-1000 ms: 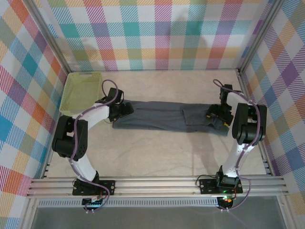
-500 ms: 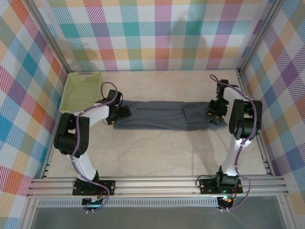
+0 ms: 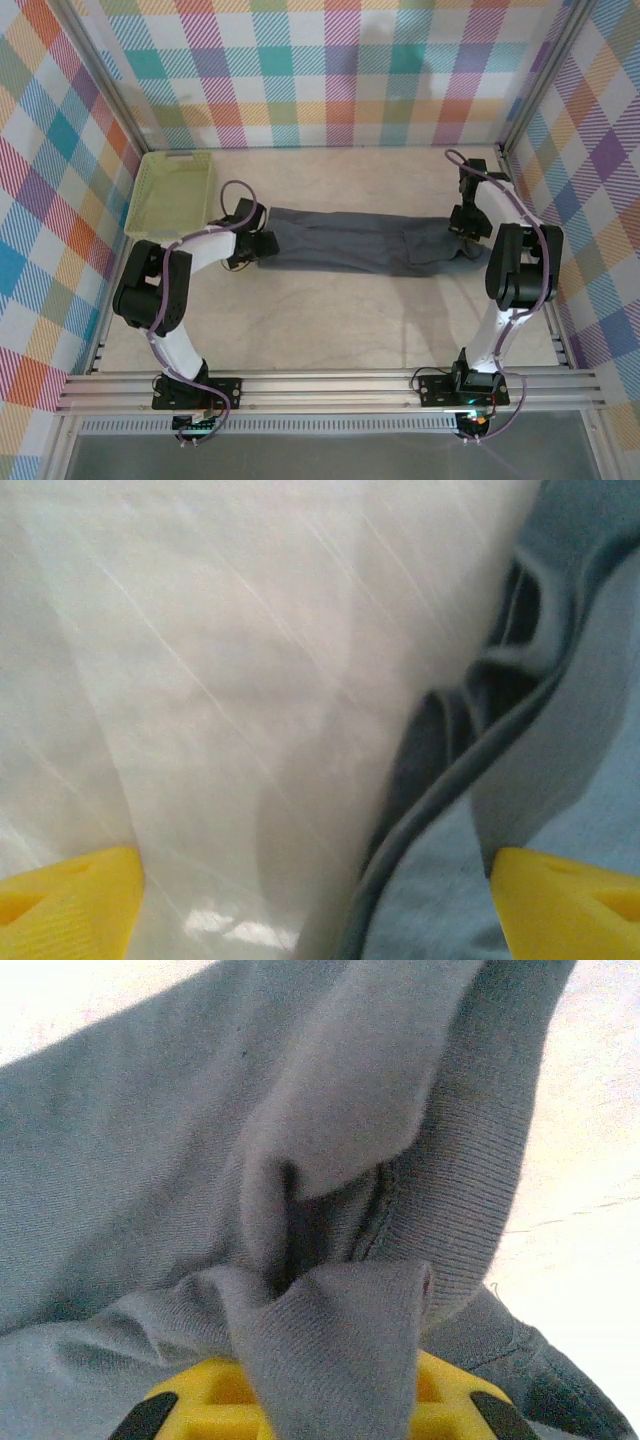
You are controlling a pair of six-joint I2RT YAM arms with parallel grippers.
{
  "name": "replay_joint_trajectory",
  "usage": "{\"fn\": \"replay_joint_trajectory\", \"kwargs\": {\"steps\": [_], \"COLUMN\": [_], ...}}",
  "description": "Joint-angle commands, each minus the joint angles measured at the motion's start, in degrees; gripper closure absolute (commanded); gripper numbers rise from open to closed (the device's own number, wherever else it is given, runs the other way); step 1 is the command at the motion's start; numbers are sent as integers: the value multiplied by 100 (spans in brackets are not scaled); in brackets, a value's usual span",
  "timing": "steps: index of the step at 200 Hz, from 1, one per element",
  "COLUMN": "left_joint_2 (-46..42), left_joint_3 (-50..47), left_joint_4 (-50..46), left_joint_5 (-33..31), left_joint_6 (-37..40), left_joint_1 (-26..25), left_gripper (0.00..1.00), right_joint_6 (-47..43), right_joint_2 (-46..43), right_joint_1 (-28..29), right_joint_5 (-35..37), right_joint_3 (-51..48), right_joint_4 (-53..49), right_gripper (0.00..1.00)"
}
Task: Fold the inside-out t-shirt
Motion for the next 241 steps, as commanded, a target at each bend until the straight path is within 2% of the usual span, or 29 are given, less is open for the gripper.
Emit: {"fn": "replay_joint_trajectory", "kwargs": {"steps": [1,14,38,74,103,134,177,241], "left_joint_2": [-340,-559,-774,-199,349,893,648,-14], "left_joint_3": [-250,-220,101,801,1118,1286,670,-751], "left_joint_4": [-496,-590,-799,-850,-581,-410,21,1193], "left_joint_5": [472,499,318,242,261,472,821,1272], "left_joint_6": [-277,-286,-219,-56,-9,-47,-233,-990], "left_joint_1": [-664,-773,-633,-401,-335,-348,-564,-1146], "left_gripper": [11,10,9,16,22,38,63,78], "right_joint_6": [-208,-362,-609,-968,-929,-565,-99,492], "right_joint_2": [-195,-242,-203,121,392,844,1657,2731], "right_joint_1": [94,240,679,1334,1825,2341,3081,3939], "right_joint_5": [879,1056,1457,1772,1409,750,212,-422], "right_joint_3": [452,611,894,1654,2444,3258,4378,5873], "right_joint_4": [-505,-616,-817,-1284,-1698,-2033,-2393,-2696], "right_gripper": [100,100,100,100,100,100,100,100]}}
